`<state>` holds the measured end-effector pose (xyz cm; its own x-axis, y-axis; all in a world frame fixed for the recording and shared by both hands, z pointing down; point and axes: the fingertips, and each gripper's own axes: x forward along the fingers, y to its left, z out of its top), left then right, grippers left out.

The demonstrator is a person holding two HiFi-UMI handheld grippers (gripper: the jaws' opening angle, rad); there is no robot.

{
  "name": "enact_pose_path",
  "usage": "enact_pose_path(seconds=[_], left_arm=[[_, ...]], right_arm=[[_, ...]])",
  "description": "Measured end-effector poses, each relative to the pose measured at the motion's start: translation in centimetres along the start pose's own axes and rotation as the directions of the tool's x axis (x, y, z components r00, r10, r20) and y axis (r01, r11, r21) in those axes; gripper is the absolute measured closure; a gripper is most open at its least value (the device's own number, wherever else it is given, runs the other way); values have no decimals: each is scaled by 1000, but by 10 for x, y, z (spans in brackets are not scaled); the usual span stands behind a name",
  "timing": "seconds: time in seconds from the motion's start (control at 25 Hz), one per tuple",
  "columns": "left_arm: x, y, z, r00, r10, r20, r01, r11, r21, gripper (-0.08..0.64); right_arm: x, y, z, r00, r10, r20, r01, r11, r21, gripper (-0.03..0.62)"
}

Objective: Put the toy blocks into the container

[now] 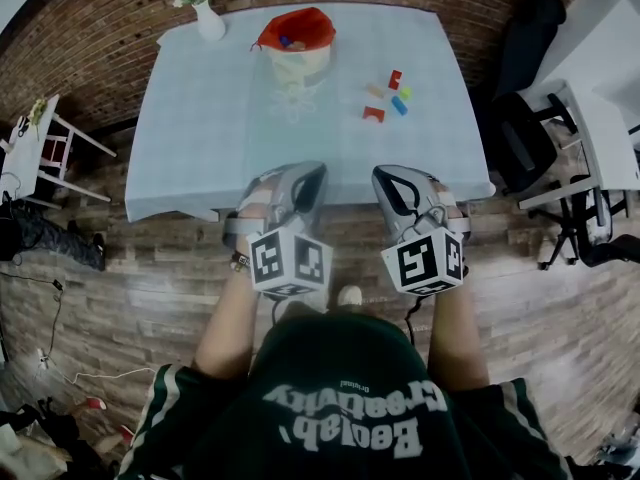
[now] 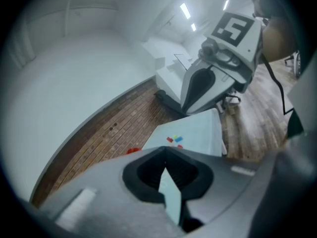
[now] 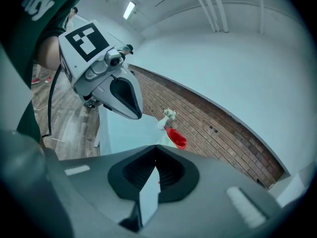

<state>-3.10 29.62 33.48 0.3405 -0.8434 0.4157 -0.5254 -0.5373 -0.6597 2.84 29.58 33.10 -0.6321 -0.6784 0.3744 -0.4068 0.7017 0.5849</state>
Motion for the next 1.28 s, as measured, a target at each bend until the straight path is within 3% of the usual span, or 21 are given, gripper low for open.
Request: enact_pose_path(seconds=[0.48, 1.08, 1.28], left_arm=[[-7, 5, -13, 999, -19, 28, 18, 999, 29, 557], [11, 3, -18, 995, -70, 72, 66, 997, 46, 557], [43, 7, -17, 996, -78, 53, 76, 996, 40, 555]], right_arm=[[7, 16, 10, 1000, 8, -19, -7, 999, 32, 586], [20, -7, -14, 979, -162, -120, 159, 987, -40, 586], [40, -28, -32, 983, -155, -102, 153, 988, -24, 586]])
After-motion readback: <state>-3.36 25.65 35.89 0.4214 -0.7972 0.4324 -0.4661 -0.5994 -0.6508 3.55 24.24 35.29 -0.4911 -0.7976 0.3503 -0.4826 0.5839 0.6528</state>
